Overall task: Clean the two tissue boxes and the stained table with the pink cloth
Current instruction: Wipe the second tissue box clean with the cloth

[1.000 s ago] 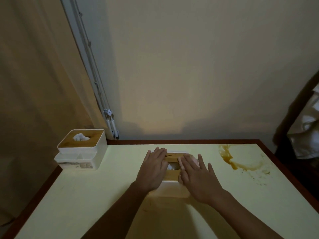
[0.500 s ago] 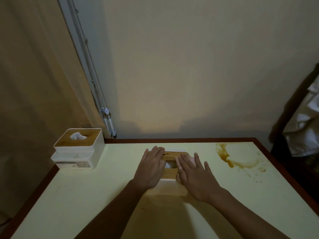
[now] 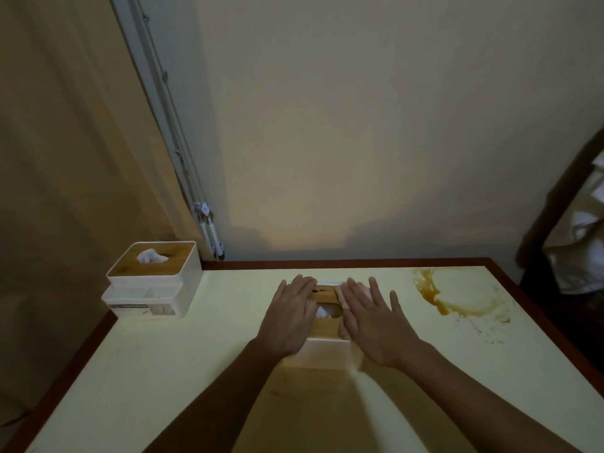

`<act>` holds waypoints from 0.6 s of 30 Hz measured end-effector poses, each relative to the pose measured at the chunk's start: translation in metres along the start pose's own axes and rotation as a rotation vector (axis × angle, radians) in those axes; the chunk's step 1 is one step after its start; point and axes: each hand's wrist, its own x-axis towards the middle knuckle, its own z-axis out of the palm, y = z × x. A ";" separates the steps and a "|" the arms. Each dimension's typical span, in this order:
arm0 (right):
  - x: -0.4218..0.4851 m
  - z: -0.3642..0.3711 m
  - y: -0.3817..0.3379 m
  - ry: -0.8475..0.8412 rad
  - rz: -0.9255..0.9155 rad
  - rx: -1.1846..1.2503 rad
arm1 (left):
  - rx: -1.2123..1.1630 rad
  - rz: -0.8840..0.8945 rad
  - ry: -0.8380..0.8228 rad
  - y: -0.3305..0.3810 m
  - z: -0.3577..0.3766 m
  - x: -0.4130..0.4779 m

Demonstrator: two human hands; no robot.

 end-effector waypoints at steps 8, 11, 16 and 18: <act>0.009 0.001 -0.010 0.021 -0.002 0.024 | 0.018 -0.005 0.026 0.006 0.001 0.001; -0.016 0.003 -0.008 0.036 -0.036 0.045 | -0.009 -0.002 0.033 0.005 0.001 0.001; 0.011 0.000 -0.005 0.010 0.067 -0.001 | 0.005 0.022 0.053 0.005 0.003 0.001; 0.018 0.001 -0.011 0.037 0.082 0.016 | 0.016 0.029 0.083 0.006 0.003 0.002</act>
